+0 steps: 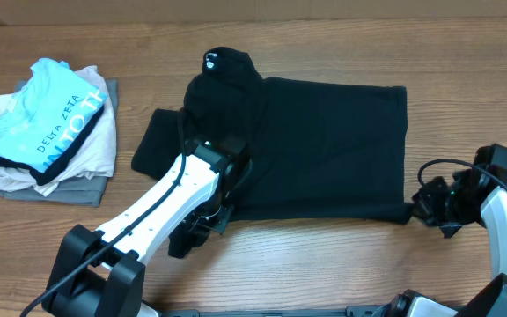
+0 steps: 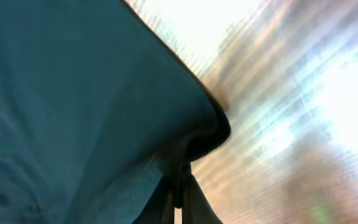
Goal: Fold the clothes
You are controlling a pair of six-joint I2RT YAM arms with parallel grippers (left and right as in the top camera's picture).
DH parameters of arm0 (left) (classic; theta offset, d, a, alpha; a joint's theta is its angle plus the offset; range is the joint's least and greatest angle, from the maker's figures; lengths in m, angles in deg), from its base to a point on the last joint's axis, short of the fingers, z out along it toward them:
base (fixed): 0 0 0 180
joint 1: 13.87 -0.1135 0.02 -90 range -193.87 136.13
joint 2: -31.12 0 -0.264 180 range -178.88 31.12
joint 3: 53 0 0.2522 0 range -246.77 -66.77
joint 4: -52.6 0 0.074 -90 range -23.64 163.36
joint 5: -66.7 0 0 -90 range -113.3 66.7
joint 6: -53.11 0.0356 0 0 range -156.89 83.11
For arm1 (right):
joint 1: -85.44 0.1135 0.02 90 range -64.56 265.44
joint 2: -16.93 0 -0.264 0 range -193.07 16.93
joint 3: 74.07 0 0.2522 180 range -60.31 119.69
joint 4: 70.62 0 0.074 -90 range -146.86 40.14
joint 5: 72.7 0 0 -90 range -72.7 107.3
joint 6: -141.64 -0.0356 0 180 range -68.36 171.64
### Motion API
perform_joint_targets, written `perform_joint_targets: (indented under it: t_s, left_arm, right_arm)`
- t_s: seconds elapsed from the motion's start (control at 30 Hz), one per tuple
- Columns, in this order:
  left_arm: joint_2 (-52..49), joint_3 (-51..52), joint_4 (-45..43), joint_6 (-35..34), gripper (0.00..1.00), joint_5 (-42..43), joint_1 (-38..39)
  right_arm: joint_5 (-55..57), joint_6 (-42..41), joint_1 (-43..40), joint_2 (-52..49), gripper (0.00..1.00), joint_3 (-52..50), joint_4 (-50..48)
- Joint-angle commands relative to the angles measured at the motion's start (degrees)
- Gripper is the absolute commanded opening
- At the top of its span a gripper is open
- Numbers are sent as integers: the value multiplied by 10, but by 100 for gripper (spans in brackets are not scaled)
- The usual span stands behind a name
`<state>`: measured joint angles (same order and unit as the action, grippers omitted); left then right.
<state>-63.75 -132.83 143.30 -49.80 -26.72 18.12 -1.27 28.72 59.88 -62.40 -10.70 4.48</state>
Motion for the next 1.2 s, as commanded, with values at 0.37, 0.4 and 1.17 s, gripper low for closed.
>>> perform_joint_targets:
  t_s: [0.37, 0.4, 1.17]
  left_arm:
    - [10, -12, -116, 14, 4, -103, -2]
    - [10, -12, -125, 13, 4, -117, -2]
    - [7, -12, -307, 209, 9, -210, -2]
  right_arm:
    - [-70, -15, -4, 9, 4, 17, -102]
    - [-70, -23, -4, 9, 4, 17, -108]
    - [-70, -78, 13, -53, 4, 17, -232]
